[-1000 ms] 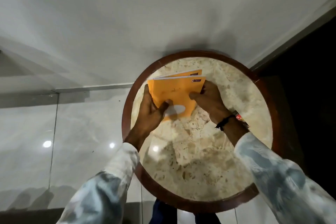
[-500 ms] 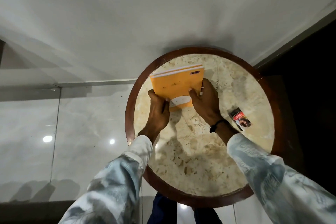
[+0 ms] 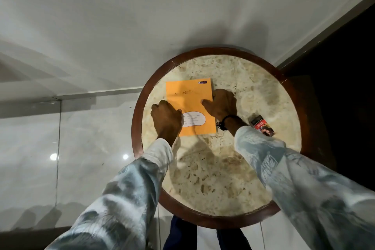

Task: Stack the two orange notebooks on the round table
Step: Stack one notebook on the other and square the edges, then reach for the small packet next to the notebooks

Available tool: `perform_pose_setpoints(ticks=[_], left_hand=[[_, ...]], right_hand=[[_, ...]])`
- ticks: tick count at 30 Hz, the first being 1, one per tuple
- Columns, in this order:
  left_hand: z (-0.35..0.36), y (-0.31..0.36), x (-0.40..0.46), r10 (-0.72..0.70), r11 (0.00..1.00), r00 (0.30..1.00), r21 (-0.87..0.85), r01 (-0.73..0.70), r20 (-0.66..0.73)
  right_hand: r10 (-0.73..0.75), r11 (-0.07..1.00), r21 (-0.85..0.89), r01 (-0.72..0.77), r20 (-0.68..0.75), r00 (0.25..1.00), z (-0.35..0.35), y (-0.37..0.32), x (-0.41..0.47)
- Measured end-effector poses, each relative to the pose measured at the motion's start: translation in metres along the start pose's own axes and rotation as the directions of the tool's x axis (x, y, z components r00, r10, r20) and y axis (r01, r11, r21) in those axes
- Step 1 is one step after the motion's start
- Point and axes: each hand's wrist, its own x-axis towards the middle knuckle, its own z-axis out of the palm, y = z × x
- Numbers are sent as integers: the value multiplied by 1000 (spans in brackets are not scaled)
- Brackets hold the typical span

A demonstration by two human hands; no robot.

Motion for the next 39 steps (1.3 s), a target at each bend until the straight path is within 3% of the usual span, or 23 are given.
perform_pose_setpoints(ticks=[3,6,10,13,15,18,24,28,39], left_hand=[[2,3,-11,-9,1000,998,14,10,-55],[3,-2,-32,77,988,989,140,-59,-123],[18,-12,-72,413,872,898,350,-343,-148],[51,-22,-103,602,743,796,410,-529,-63],[76,-29,-123,601,702,797,437,-563,61],[107,-39,-140,563,681,811,465,-566,162],[133,-51,-139,539,709,836,479,-517,106],[138,-52,-133,504,739,858,465,-488,99],[144,-56,-131,526,701,847,528,-480,72]], right_hand=[[-2,1000,21,3,-27,1000,-4,11,-3],[-9,1000,-12,8,-94,996,-30,43,-20],[-58,961,-277,-8,-227,972,-69,112,-49],[16,932,-356,-59,-122,992,-77,151,-63],[31,958,-280,-54,-84,996,-74,165,-64],[32,992,-116,-50,-153,988,-71,165,-49],[-17,1000,9,21,-259,966,-75,133,7],[-33,999,-8,32,-257,966,-70,125,18],[-41,999,-31,33,-293,955,-63,127,13]])
